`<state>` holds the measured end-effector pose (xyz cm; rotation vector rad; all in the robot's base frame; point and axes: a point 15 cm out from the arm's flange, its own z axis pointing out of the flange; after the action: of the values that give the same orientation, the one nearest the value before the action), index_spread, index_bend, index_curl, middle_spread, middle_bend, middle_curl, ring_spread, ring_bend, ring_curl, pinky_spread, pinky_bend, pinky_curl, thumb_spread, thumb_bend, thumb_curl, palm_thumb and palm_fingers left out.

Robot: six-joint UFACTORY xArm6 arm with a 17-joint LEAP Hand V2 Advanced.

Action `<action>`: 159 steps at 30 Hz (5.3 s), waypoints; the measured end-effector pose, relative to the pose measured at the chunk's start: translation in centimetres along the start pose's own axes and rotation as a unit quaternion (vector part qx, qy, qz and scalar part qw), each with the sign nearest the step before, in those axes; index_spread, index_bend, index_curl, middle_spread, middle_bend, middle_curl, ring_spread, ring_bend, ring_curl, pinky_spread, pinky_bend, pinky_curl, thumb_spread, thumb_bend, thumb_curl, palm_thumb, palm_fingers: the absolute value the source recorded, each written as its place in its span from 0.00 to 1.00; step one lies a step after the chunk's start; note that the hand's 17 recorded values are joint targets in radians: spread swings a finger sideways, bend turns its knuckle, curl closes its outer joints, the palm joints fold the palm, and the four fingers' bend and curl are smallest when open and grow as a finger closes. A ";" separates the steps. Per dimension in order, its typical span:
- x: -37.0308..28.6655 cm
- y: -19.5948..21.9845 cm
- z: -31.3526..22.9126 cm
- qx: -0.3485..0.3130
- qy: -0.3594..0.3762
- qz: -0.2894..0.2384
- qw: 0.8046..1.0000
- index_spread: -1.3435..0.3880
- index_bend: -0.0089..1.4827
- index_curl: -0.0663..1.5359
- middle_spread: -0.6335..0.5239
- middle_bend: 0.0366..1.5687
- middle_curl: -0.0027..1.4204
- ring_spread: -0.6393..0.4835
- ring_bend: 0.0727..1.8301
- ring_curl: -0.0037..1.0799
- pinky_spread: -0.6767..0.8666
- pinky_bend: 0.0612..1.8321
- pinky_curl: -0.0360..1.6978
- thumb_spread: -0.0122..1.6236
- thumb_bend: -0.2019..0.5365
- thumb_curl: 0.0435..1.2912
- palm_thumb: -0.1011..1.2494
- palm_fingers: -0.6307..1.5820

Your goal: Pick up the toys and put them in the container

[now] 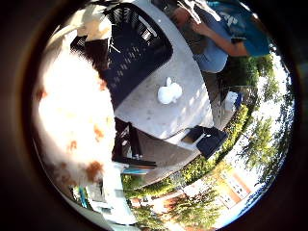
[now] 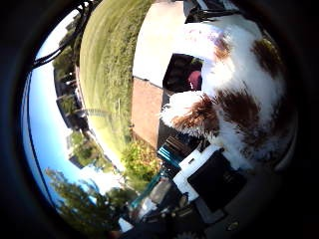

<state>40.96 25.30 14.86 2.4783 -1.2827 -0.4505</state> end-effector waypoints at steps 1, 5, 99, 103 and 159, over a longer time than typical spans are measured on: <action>0.1 -0.9 0.5 -0.006 0.001 0.000 1.000 0.56 0.60 0.06 0.49 0.25 0.54 0.72 0.46 0.49 0.65 0.48 0.43 0.73 0.23 0.42 0.64 0.16; 1.1 -2.3 1.7 -0.023 0.001 -0.002 1.000 0.54 0.45 0.06 0.57 0.13 0.44 0.78 0.34 0.39 0.68 0.40 0.37 0.71 0.23 0.39 0.63 0.15; 30.0 15.8 -0.1 0.011 0.066 0.118 0.991 0.18 0.58 0.27 0.28 0.72 0.82 0.45 0.78 0.82 0.55 0.81 0.54 0.71 0.26 0.50 0.84 0.65; 23.7 18.5 -4.3 0.030 0.044 0.089 0.995 0.16 0.60 0.31 0.28 0.74 0.84 0.45 0.80 0.83 0.54 0.83 0.56 0.71 0.26 0.52 0.84 0.63; 1.8 5.3 -10.4 0.044 0.037 -0.019 0.998 0.51 0.11 0.27 0.67 0.06 0.23 0.86 0.17 0.28 0.74 0.24 0.25 0.70 0.24 0.33 0.67 0.23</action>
<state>42.34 22.28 26.24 2.5706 -1.2525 -0.3136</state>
